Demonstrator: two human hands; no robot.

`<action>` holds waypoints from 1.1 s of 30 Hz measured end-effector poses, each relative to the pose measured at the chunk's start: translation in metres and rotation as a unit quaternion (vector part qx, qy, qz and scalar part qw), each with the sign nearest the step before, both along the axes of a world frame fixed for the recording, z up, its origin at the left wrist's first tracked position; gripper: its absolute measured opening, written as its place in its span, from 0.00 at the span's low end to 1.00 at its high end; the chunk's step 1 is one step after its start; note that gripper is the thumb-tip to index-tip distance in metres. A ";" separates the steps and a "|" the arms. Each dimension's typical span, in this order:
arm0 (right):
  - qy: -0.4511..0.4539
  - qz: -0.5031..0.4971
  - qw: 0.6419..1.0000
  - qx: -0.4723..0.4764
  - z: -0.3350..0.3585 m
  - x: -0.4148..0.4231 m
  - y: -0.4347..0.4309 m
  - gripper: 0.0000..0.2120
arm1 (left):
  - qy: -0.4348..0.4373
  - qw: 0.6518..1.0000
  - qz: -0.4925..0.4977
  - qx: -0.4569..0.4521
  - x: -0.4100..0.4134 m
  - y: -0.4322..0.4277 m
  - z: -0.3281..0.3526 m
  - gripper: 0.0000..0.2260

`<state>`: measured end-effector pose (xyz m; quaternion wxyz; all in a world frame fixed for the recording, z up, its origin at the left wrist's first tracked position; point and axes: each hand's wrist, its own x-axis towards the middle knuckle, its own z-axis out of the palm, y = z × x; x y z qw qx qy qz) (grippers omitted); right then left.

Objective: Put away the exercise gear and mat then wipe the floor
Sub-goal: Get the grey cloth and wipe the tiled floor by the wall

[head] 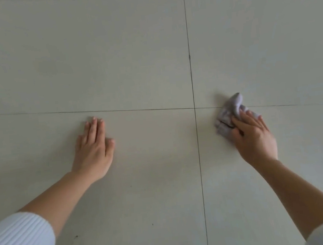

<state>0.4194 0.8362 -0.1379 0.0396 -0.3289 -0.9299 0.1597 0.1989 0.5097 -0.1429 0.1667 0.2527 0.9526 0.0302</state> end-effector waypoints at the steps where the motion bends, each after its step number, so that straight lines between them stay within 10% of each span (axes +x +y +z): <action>1: 0.007 -0.061 0.998 -0.018 0.001 0.003 -0.001 0.17 | -0.002 1.000 0.004 0.001 0.005 -0.001 0.002 0.27; 5: 0.096 -0.158 0.980 -0.072 0.000 -0.018 -0.055 0.15 | -0.009 1.000 0.014 -0.008 0.020 0.001 0.010 0.27; 16: 0.106 0.328 0.937 -0.052 -0.017 -0.049 -0.173 0.02 | -0.123 0.960 -0.103 -0.231 0.020 -0.018 0.049 0.32; 27: 0.024 -0.076 0.995 -0.061 0.000 -0.002 -0.051 0.22 | -0.055 0.982 -0.084 -0.162 0.025 -0.016 0.046 0.31; 33: 0.031 0.008 0.998 -0.054 -0.020 -0.004 -0.132 0.23 | -0.047 0.988 -0.090 -0.118 0.006 -0.037 0.036 0.32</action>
